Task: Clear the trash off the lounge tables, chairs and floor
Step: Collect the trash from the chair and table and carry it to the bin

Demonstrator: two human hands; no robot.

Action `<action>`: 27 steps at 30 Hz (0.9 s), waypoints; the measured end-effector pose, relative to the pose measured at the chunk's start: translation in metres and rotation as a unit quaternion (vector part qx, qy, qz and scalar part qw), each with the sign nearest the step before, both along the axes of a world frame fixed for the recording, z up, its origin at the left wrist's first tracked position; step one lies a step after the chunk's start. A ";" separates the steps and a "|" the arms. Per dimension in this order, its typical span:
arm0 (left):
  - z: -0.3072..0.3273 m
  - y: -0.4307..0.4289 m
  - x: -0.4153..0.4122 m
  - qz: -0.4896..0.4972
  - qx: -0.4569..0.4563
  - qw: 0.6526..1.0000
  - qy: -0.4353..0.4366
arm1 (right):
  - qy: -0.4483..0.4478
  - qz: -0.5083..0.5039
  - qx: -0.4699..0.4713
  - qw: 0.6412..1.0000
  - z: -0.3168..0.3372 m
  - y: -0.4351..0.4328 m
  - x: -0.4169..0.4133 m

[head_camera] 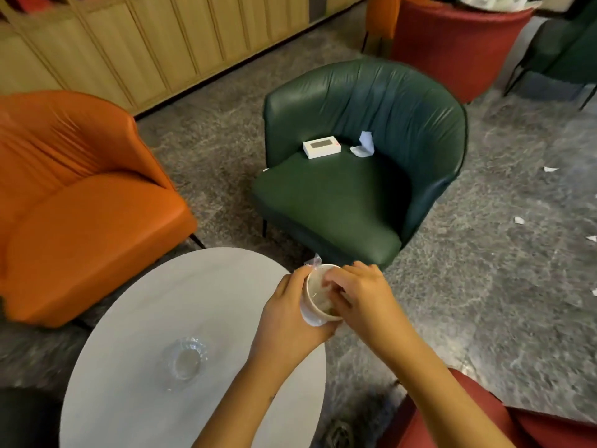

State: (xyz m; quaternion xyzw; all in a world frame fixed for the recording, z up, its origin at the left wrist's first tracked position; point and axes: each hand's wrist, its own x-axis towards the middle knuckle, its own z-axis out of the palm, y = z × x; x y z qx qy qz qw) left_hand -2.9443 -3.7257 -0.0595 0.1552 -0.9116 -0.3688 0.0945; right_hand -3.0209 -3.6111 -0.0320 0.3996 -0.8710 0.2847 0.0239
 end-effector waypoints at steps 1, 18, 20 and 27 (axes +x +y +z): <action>0.003 0.002 -0.007 0.003 -0.004 1.000 0.001 | 0.041 0.002 0.033 0.999 0.004 0.001 -0.009; -0.002 0.058 -0.112 -0.029 0.034 0.999 0.031 | -0.040 0.066 0.096 0.992 0.019 0.091 -0.112; 0.002 0.068 -0.123 -0.024 0.030 0.998 0.041 | -0.012 0.036 0.099 0.994 0.015 0.097 -0.120; 0.019 0.080 -0.156 -0.050 0.023 0.997 0.051 | -0.068 -0.069 0.001 0.995 0.017 0.104 -0.148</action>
